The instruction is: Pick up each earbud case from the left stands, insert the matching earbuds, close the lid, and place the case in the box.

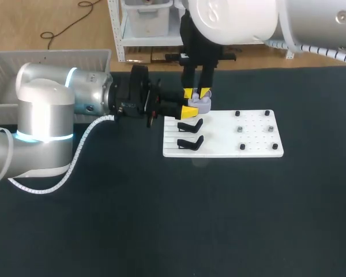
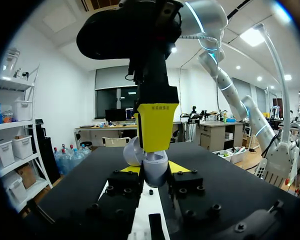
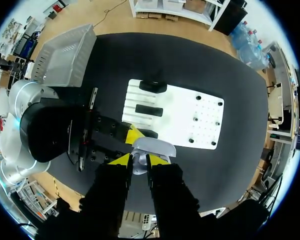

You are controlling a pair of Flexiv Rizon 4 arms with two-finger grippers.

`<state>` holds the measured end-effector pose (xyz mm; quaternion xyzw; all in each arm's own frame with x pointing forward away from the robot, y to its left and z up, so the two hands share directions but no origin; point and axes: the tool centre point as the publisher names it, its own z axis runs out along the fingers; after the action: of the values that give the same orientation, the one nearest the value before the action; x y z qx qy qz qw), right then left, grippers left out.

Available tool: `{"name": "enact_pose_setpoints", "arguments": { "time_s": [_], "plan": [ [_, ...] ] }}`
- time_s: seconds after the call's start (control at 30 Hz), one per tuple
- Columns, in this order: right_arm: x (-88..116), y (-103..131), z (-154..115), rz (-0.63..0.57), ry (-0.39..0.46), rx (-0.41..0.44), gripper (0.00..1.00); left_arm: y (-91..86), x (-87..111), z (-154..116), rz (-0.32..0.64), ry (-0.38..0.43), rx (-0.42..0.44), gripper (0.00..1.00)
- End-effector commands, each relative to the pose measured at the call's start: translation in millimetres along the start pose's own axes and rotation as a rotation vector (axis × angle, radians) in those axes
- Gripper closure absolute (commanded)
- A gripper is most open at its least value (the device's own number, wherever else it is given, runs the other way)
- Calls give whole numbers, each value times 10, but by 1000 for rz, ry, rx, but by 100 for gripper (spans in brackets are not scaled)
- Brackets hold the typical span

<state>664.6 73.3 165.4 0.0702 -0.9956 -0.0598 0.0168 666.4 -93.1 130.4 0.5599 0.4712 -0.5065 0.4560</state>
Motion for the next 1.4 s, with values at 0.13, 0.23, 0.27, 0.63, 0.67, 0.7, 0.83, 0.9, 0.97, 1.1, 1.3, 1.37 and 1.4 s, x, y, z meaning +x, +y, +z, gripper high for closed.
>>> {"name": "enact_pose_setpoints", "arguments": {
  "time_s": [0.13, 0.23, 0.27, 0.63, 0.67, 0.7, 0.83, 0.9, 0.97, 1.1, 1.3, 1.37, 1.4],
  "plan": [
    [-13, 18, 5, -23, 12, -17, 18, -9, 1, -5, 2, -1, -4, 100],
    [12, 64, -53, -47, 9, -20, 0, -9, 1, -5, 2, -1, -4, 100],
    [27, 79, -85, -53, 6, -20, 0, -9, 1, -5, 2, -1, -4, 100],
    [39, -1, -611, 13, -117, -40, 0, -9, 1, -5, 2, -1, -4, 100],
    [5, -44, -621, 42, -121, -36, 0, -9, 1, -5, 2, -1, -4, 100],
    [-37, -90, -627, 85, -122, -30, 0, -9, 1, -5, 2, -1, -4, 100],
    [-191, -251, -599, 222, -114, 26, 0, -9, 1, -5, 2, -1, -4, 100],
    [-256, -320, -550, 273, -111, 52, 0, -9, 1, -5, 2, -1, -4, 100],
    [-303, -384, -489, 307, -117, 80, 0, -9, 1, -5, 2, -1, -4, 100],
    [-347, -479, -362, 369, -85, 95, 0, -9, 1, -5, 2, -1, -4, 100],
    [-344, -561, -191, 403, -48, 108, 0, -9, 1, -5, 2, -1, -4, 100],
    [-320, -566, -131, 399, -26, 108, 0, -9, 1, -5, 2, -1, -4, 100],
    [-303, -565, -102, 398, -20, 108, 0, -9, 1, -5, 2, -1, -4, 100]
  ]
}}
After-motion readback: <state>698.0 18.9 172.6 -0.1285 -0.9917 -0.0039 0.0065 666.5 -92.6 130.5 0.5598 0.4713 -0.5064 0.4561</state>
